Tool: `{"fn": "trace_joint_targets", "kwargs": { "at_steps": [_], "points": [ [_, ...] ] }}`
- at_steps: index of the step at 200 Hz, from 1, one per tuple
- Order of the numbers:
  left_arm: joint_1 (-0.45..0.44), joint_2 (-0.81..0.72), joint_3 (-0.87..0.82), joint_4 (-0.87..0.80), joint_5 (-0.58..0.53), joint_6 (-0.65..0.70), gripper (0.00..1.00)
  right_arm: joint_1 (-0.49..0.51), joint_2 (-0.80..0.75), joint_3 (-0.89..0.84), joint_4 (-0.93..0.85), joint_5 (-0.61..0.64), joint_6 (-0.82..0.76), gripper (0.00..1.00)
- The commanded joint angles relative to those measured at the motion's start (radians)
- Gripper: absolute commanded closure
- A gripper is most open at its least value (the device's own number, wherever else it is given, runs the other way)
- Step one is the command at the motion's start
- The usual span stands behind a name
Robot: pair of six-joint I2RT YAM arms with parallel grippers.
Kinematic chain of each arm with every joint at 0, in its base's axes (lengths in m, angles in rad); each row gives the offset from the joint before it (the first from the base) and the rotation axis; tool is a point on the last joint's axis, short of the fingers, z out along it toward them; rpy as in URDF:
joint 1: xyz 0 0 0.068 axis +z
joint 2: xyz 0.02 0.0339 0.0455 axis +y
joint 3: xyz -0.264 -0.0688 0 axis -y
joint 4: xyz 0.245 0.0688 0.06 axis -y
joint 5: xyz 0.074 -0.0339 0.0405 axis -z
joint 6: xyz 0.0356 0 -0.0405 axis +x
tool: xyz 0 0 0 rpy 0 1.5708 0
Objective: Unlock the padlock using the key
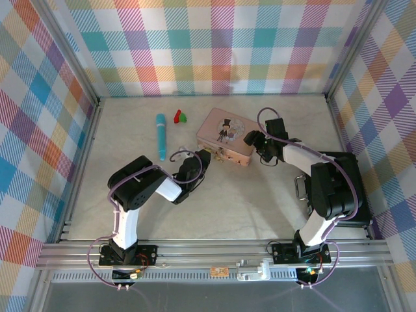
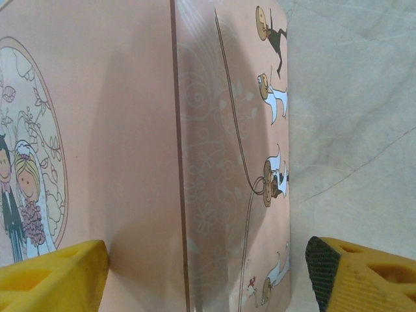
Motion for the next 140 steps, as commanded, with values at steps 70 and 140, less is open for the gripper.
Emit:
{"fn": "trace_joint_targets", "kwargs": {
  "at_steps": [70, 140],
  "points": [
    [0.035, -0.327, 0.005, -0.706, 0.373, 0.279, 1.0, -0.002, -0.2, 0.096, -0.17, 0.068, -0.428, 0.01],
    [-0.001, -0.294, 0.212, -1.174, 0.376, 0.496, 1.0, -0.022, -0.355, -0.025, -0.169, 0.154, -0.546, 0.01]
  ]
}}
